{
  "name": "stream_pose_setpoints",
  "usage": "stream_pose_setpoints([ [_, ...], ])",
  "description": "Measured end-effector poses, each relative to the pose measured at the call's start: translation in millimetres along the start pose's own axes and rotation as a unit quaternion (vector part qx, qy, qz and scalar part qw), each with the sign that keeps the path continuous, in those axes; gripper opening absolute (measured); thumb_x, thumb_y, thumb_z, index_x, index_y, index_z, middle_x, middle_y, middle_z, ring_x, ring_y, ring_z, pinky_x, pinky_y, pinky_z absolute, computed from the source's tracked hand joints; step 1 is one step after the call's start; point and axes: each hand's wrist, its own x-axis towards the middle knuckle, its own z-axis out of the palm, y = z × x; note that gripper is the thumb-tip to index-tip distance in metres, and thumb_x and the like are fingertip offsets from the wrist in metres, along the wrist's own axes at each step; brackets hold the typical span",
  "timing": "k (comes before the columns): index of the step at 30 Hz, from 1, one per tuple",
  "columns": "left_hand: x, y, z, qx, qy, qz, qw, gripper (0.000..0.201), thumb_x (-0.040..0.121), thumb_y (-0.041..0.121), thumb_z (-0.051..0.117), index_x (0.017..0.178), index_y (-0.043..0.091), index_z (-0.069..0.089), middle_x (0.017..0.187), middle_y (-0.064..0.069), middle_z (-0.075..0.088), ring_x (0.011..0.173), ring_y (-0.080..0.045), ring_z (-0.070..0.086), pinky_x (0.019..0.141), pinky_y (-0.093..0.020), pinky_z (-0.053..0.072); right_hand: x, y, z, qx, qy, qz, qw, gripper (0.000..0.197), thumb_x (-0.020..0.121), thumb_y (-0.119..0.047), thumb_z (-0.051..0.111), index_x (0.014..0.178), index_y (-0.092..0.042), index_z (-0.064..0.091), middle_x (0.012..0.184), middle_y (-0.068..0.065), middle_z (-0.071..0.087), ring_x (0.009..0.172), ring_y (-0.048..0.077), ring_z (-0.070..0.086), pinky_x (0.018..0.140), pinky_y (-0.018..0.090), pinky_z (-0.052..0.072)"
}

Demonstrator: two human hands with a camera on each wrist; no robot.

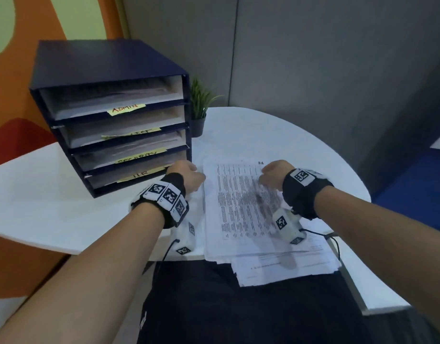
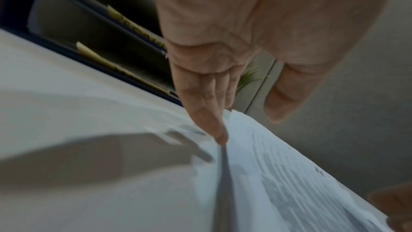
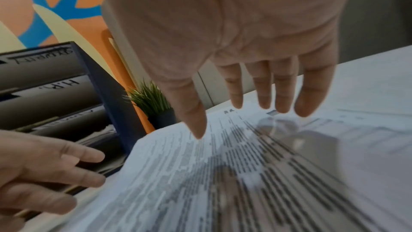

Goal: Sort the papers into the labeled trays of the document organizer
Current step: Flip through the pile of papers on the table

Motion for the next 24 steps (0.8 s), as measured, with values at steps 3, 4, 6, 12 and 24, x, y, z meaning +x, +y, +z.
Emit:
stream_pose_setpoints([
  [3, -2.5, 9.3, 20.1, -0.044, -0.056, -0.042, 0.997, 0.041, 0.088, 0.015, 0.060, 0.127, 0.009, 0.046, 0.105, -0.014, 0.061, 0.096, -0.032, 0.068, 0.087, -0.045, 0.057, -2.9, 14.1, 0.4, -0.098, -0.025, 0.042, 0.994, 0.068, 0.080, -0.032, 0.075, 0.135, -0.004, 0.048, 0.135, 0.014, 0.053, 0.121, 0.032, 0.053, 0.096, 0.036, 0.047],
  [4, -2.4, 9.5, 25.8, -0.067, -0.061, -0.057, 0.994, 0.044, 0.089, 0.013, 0.058, 0.130, 0.007, 0.044, 0.098, -0.013, 0.059, 0.093, -0.031, 0.068, 0.087, -0.044, 0.057, -3.7, 17.9, 3.2, -0.111, -0.037, 0.048, 0.992, 0.075, 0.075, -0.035, 0.079, 0.136, -0.006, 0.045, 0.135, 0.013, 0.053, 0.120, 0.032, 0.053, 0.094, 0.037, 0.047],
  [6, -0.2, 9.2, 36.8, -0.093, -0.064, -0.064, 0.992, 0.057, 0.089, 0.013, 0.059, 0.141, 0.006, 0.036, 0.089, -0.009, 0.056, 0.086, -0.027, 0.067, 0.085, -0.041, 0.055, -5.5, 21.5, 9.6, -0.130, -0.060, 0.045, 0.989, 0.080, 0.065, -0.038, 0.084, 0.132, -0.011, 0.049, 0.127, 0.010, 0.058, 0.110, 0.031, 0.059, 0.091, 0.039, 0.051],
  [12, 10.2, -1.0, 43.0, -0.129, -0.010, -0.046, 0.991, 0.061, 0.083, 0.016, 0.072, 0.138, 0.008, 0.045, 0.108, -0.013, 0.063, 0.102, -0.031, 0.064, 0.091, -0.039, 0.053, -6.8, 22.8, 17.5, -0.156, -0.033, 0.010, 0.987, 0.096, 0.058, -0.041, 0.088, 0.137, -0.015, 0.042, 0.132, 0.008, 0.054, 0.114, 0.031, 0.057, 0.092, 0.042, 0.051],
  [24, 16.0, -15.2, 22.9, 0.025, -0.036, 0.003, 0.999, 0.013, 0.093, 0.017, 0.061, 0.093, 0.007, 0.069, 0.088, -0.004, 0.063, 0.062, -0.016, 0.056, 0.053, -0.019, 0.043, -0.8, 30.0, 24.4, -0.126, 0.017, 0.056, 0.990, 0.123, 0.052, -0.045, 0.091, 0.144, -0.010, 0.017, 0.138, 0.015, 0.042, 0.124, 0.036, 0.048, 0.094, 0.044, 0.046],
])
